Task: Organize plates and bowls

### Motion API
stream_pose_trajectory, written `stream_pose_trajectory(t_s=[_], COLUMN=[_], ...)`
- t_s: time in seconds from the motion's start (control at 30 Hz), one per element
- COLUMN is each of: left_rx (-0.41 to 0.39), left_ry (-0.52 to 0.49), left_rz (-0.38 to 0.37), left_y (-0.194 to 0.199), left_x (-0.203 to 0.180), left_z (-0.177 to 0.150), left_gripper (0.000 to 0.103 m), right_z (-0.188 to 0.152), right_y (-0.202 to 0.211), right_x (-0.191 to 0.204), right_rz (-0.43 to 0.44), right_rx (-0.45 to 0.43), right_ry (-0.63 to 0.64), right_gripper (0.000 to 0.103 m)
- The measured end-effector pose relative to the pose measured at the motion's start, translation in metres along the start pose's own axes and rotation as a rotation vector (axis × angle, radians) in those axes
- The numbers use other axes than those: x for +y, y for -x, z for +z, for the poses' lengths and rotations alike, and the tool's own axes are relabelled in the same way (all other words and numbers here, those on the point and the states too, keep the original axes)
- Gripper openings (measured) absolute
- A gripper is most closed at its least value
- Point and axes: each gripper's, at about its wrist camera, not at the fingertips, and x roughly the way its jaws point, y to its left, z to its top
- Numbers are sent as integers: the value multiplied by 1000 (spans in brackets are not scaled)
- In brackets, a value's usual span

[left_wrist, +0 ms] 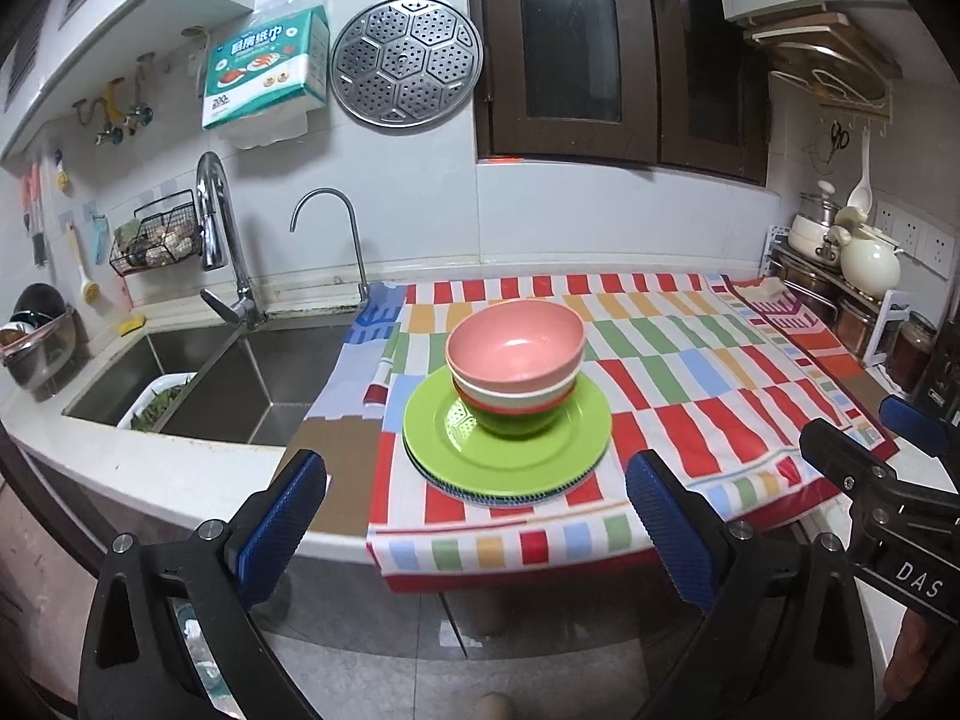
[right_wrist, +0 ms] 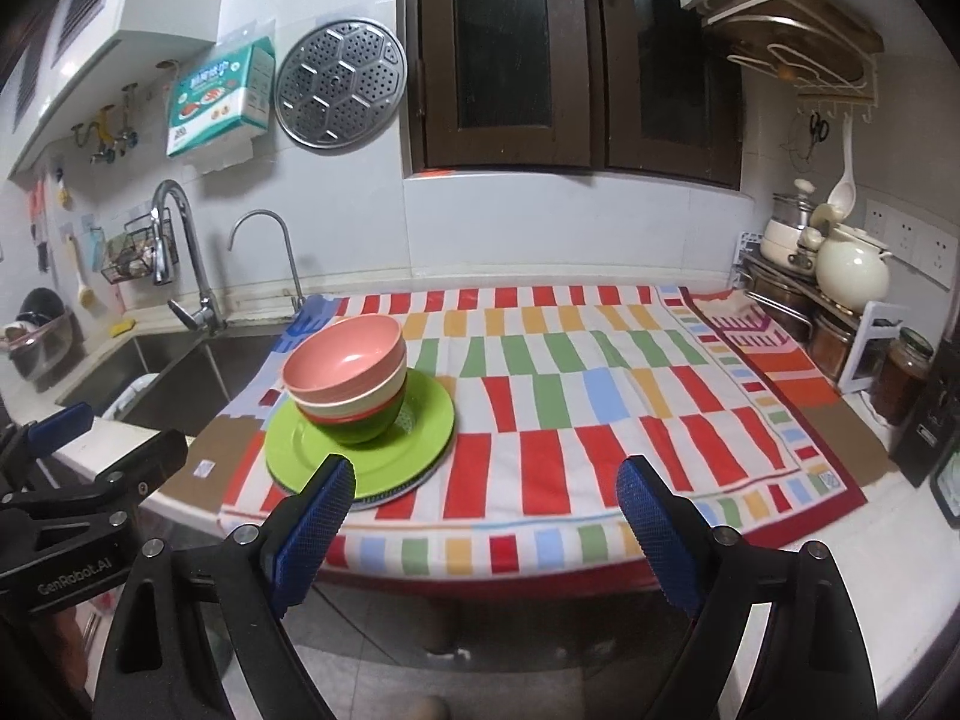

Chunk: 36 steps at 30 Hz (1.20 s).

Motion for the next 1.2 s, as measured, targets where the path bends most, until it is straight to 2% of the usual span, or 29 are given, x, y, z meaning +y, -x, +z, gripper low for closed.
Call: stream_pose_trajectory(t_s=[0.2,0.43,1.2], left_rx=[-26,-20,-31], left_ry=[-13,-15,-41], left_rz=[12,-6,-2], left_y=[27,42,63], left_x=[-6,-10,-14], left_z=[-7,-11,-14], left_gripper=[103,103,103], right_z=[-9,-14,-16], right_y=[24,39,59], right_x=[-5,-9,-13], right_rz=[7,19,22], right_rx=[-13,-21,-48], right_ry=[-5,-10,5], right_gripper=[90,90,90])
